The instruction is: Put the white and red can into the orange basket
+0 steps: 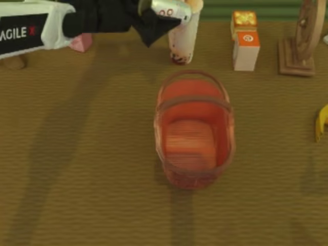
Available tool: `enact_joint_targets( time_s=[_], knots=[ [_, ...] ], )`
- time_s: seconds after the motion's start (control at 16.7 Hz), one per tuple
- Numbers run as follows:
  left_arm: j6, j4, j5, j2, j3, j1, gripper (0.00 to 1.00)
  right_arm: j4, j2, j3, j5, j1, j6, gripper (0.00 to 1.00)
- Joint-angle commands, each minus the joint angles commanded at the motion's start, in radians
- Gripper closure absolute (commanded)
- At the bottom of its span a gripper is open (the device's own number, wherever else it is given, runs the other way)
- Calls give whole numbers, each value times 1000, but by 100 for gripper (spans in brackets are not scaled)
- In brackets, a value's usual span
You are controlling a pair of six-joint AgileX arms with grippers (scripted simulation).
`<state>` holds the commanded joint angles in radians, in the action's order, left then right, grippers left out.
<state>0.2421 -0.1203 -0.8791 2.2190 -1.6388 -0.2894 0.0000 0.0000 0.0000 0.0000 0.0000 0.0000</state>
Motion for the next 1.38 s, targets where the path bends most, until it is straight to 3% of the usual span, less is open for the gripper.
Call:
enact_joint_targets(
  time_s=[0.24,0.48,0.6,0.96,1.38],
  knots=[
    [-111,-358,-223,-105,195,-24,100,0,0,0,0,0,0,0],
    [-184,-547,-360,-177,326,-38,100,0,0,0,0,0,0,0],
    [-197,-577,-384,-190,349,-41,100,0,0,0,0,0,0,0],
    [-195,-592,-385,-169,351,-35,100,0,0,0,0,0,0,0],
    [-199,-876,-388,21,426,-18,100,0,0,0,0,0,0,0]
  ],
)
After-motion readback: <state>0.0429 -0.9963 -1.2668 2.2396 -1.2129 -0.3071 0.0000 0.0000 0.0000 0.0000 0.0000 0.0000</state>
